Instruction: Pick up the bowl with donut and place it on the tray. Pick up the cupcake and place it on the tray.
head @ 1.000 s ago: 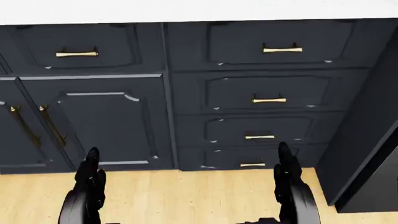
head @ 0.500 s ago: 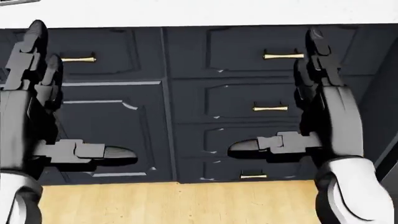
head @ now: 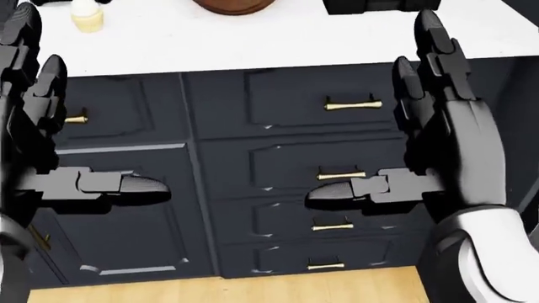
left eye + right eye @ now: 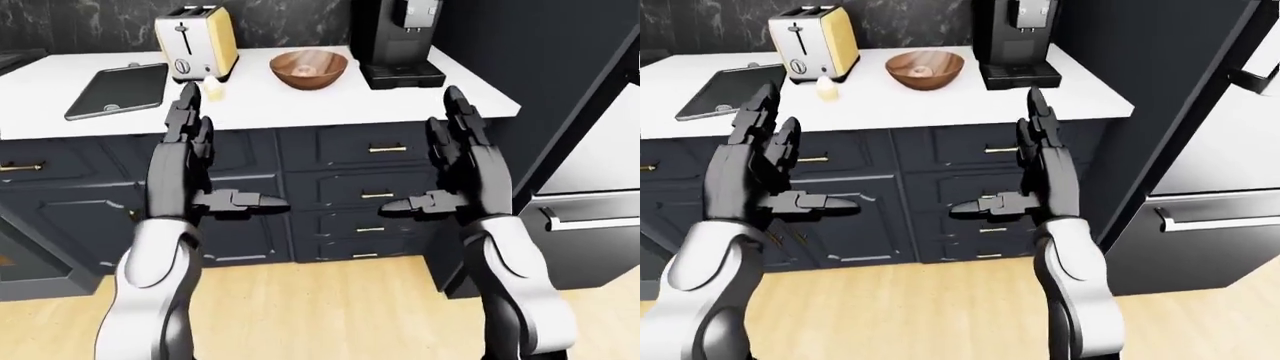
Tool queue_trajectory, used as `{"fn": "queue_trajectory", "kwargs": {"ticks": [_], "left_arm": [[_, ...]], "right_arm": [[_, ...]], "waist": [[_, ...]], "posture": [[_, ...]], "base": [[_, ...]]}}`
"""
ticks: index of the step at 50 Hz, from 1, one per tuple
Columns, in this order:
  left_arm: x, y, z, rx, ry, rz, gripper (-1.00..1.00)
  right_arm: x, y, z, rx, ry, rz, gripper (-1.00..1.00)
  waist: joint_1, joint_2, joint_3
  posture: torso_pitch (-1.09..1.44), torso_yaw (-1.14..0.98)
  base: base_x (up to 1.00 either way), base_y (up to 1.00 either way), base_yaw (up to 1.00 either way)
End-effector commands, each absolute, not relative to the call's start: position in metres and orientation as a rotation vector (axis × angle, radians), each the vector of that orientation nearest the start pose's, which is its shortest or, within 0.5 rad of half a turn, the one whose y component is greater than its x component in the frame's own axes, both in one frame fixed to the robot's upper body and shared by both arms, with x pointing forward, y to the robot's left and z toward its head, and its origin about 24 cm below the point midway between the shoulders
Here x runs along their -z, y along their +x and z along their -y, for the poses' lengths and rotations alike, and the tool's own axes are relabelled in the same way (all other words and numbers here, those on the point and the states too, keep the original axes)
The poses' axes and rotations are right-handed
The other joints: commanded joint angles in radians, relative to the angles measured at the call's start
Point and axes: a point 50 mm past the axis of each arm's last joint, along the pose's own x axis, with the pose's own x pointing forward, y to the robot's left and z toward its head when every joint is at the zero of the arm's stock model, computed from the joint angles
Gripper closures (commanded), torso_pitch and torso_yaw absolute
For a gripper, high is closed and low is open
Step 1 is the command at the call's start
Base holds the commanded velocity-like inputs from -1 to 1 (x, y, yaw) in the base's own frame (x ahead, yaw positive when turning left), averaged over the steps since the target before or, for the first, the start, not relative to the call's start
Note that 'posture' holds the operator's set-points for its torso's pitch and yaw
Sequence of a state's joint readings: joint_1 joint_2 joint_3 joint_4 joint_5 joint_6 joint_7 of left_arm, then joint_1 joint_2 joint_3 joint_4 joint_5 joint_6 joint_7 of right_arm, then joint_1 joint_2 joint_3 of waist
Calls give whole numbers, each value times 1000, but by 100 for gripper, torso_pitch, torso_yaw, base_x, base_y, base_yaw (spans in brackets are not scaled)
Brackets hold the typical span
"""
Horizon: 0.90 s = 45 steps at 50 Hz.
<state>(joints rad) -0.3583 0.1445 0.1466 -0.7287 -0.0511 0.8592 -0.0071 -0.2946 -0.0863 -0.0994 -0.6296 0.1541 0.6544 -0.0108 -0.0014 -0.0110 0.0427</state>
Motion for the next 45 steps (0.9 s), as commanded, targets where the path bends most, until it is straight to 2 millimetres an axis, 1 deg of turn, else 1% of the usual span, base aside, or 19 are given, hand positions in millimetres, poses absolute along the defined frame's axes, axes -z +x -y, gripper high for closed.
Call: {"fn": "queue_trajectory", "kwargs": {"ticks": [1,4,7,8,10,16,20,21,22,23,26,30,32,33,35,37,41,44,45], "left_arm": [[-225,249,-170,-37,93,314,-100],[-220,252,-171,-40,88,307,-100],[-221,250,-170,-38,90,308,-100],[-221,250,-171,-38,89,309,-100],[-221,251,-171,-38,89,309,-100],[-223,248,-171,-40,89,310,-100],[-224,247,-172,-42,90,313,-100],[-225,246,-172,-43,92,315,-100],[-226,245,-172,-45,92,317,-100],[-227,244,-173,-48,92,320,-100],[-228,242,-175,-53,91,324,-100],[-232,240,-176,-57,91,331,-100],[-234,238,-176,-58,90,334,-100],[-235,238,-176,-57,91,336,-100],[-236,236,-176,-57,90,338,-100],[-237,236,-176,-55,89,341,-100],[-238,236,-177,-57,88,343,-100],[-239,234,-179,-62,86,347,-100],[-240,233,-180,-63,86,348,-100]], "right_arm": [[-206,257,149,-91,46,336,-100],[-204,257,148,-97,47,335,-100],[-204,257,149,-97,49,335,-100],[-204,256,149,-98,51,334,-100],[-204,256,149,-96,53,336,-100],[-205,255,149,-98,54,339,-100],[-208,253,148,-101,56,342,-100],[-209,252,148,-102,57,344,-100],[-212,251,148,-101,60,348,-100],[-213,249,147,-101,51,358,-100],[-214,249,149,-93,81,365,-100],[-215,248,149,-99,108,367,-100],[-218,247,149,-103,114,371,-100],[-217,248,149,-103,116,373,-100],[-220,246,150,-102,118,378,-100],[-224,244,151,-99,120,389,-100],[-234,238,156,-83,119,415,-100],[-238,234,157,-80,117,426,-100],[-240,233,157,-82,117,430,-100]], "waist": [[-1,-1,-15],[-6,58,-33],[-3,72,21],[12,72,-3],[15,72,-9],[42,33,-22],[32,-50,-51],[25,-34,2],[29,-53,21],[17,-60,-12],[46,-60,-5],[38,-3,11],[55,48,7],[63,110,-8],[53,78,-8],[75,64,-28],[58,31,-25],[34,-20,-20],[25,-55,-31]], "posture": [[0,0],[0,0],[0,0],[0,0],[0,0],[0,0],[0,0],[0,0],[0,0],[0,0],[0,0],[0,0],[0,0],[0,0],[0,0],[0,0],[0,0],[0,0],[0,0]], "base": [[70,-11,0],[70,-11,0],[70,-11,0],[70,-10,0],[69,-11,0],[70,-11,0],[70,-11,0],[52,-9,0],[12,0,0],[0,0,0],[0,12,28],[-2,0,100],[-2,0,100],[-2,0,100],[-1,0,100],[-2,0,100],[-1,0,100],[-1,0,100],[-2,0,100]]}}
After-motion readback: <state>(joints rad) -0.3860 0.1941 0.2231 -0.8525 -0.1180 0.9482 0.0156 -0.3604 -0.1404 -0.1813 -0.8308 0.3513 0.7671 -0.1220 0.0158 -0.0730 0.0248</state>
